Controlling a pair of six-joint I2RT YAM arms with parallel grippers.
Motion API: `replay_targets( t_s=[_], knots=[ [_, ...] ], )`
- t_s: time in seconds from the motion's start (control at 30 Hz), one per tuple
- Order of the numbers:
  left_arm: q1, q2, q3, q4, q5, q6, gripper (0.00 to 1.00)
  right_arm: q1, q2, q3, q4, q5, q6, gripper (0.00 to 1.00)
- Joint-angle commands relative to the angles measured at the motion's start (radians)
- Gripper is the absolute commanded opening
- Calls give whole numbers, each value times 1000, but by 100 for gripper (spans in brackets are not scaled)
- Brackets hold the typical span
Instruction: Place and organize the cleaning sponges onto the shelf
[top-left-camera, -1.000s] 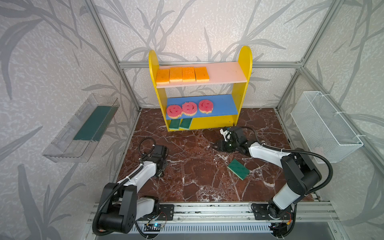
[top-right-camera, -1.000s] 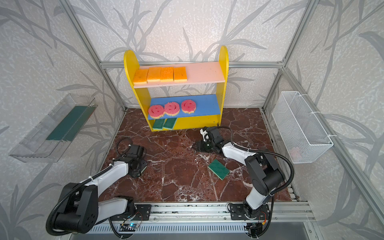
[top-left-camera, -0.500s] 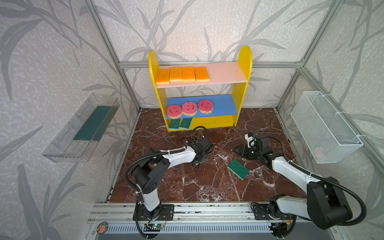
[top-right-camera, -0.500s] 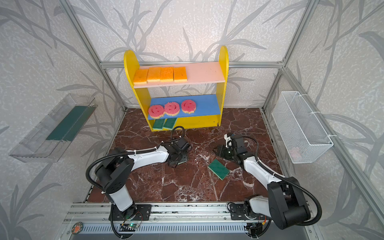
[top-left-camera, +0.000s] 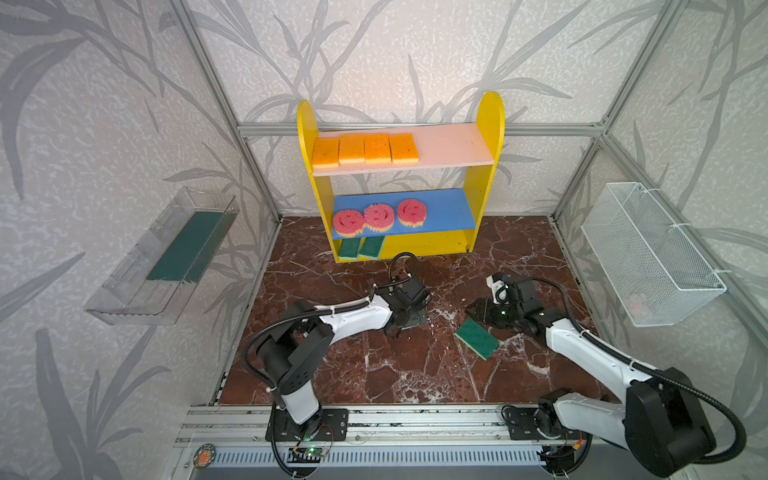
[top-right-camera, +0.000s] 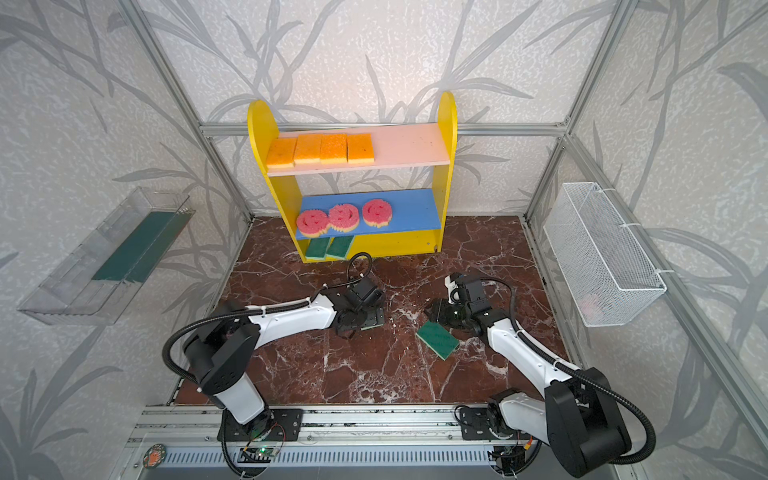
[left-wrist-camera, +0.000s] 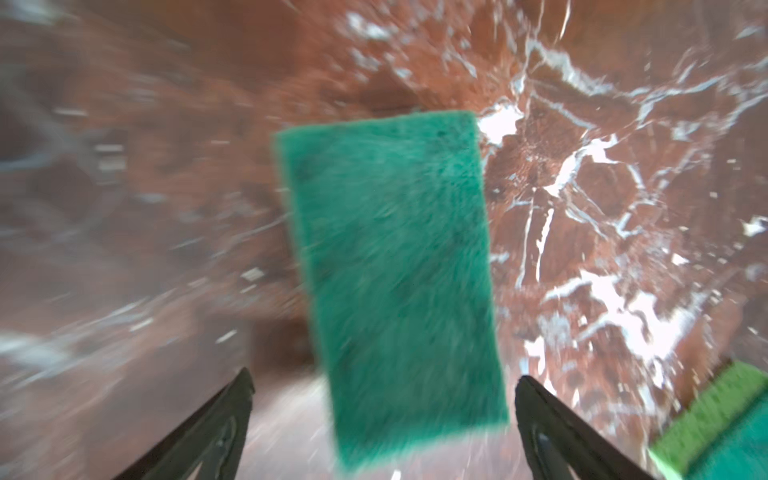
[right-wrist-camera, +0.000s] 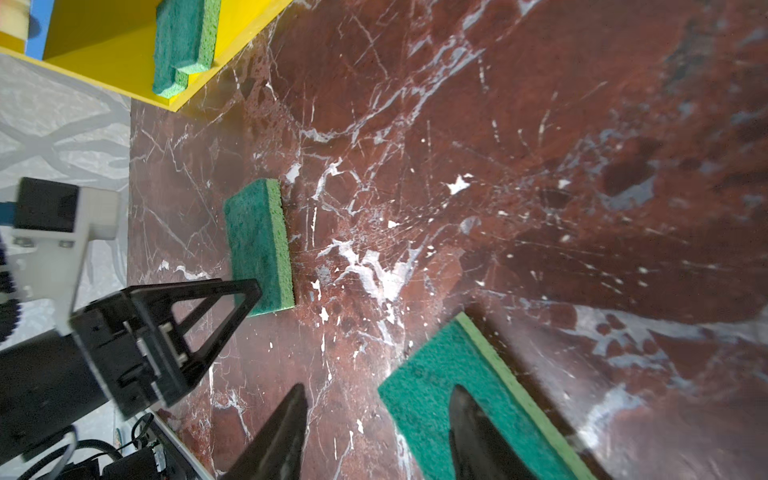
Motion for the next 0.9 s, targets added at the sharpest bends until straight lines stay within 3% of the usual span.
replay_targets(
  t_s=[0.0,0.1,0.27,0.4,0.6,0.87],
  knots=[
    [11,-133,-44,-52,-50,44,99,70,63,58,10,42,12,51],
    [40,-267,-168,20,-16,73,99,140,158,108,52,29,28,46],
    [111,-526,-451,201,52,81,99,216,312,208,99,-26,28,47],
    [191,-673,-581,204,106,85,99,268,410,266,105,-44,42,47],
    [221,-761,-663,180,113,91,99,311,522,323,122,-68,80,43],
    [261,-776,-698,192,136,107,99,343,618,365,108,-71,81,38]
  ],
)
